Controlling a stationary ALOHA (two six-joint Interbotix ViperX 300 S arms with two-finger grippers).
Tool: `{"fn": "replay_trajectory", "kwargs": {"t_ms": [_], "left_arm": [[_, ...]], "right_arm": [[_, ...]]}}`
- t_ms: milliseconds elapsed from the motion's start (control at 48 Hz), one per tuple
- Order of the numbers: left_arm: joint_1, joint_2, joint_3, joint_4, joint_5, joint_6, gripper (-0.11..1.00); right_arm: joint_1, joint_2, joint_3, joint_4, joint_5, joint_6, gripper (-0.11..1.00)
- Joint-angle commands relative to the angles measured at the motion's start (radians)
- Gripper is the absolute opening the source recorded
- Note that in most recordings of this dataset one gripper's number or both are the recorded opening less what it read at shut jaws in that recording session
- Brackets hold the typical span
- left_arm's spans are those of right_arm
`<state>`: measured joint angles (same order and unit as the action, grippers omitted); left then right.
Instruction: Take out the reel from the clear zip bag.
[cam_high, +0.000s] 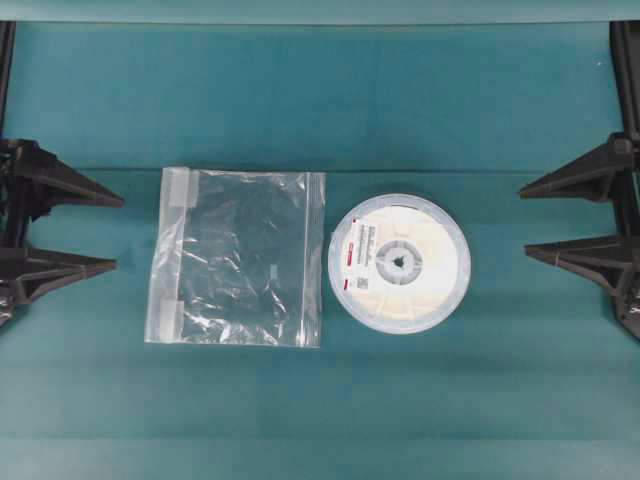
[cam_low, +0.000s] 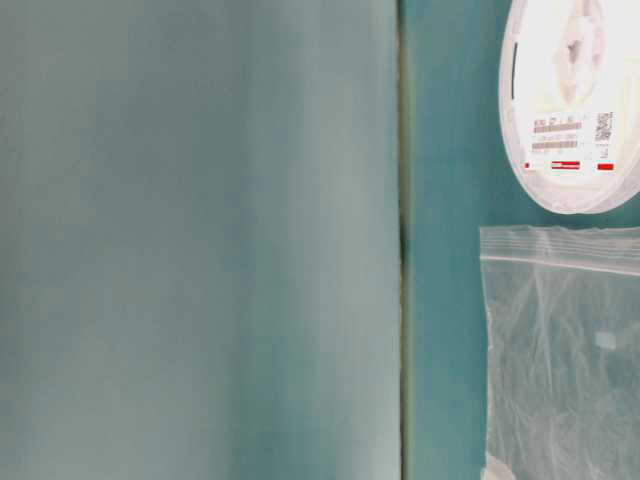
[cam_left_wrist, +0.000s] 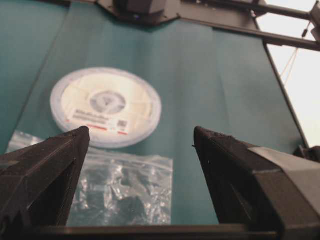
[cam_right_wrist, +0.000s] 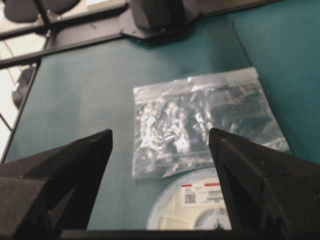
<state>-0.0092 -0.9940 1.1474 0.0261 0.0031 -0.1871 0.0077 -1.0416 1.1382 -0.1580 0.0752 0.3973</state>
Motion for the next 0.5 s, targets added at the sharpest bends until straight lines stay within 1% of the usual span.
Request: {"fn": "replay_trajectory", "kwargs": {"t_ms": [0,480], "left_arm": [[-0.005,0.003,-0.026,0.002,-0.005,0.003,0.91],[-0.003,0.003,-0.026,0.002,-0.006,0.000,0.91]], "right_arm": [[-0.002,0.003,-0.025,-0.003,-0.003,-0.012,0.92],[-0.002,0.003,-0.021,-0.003,0.000,-0.014,0.92]]}}
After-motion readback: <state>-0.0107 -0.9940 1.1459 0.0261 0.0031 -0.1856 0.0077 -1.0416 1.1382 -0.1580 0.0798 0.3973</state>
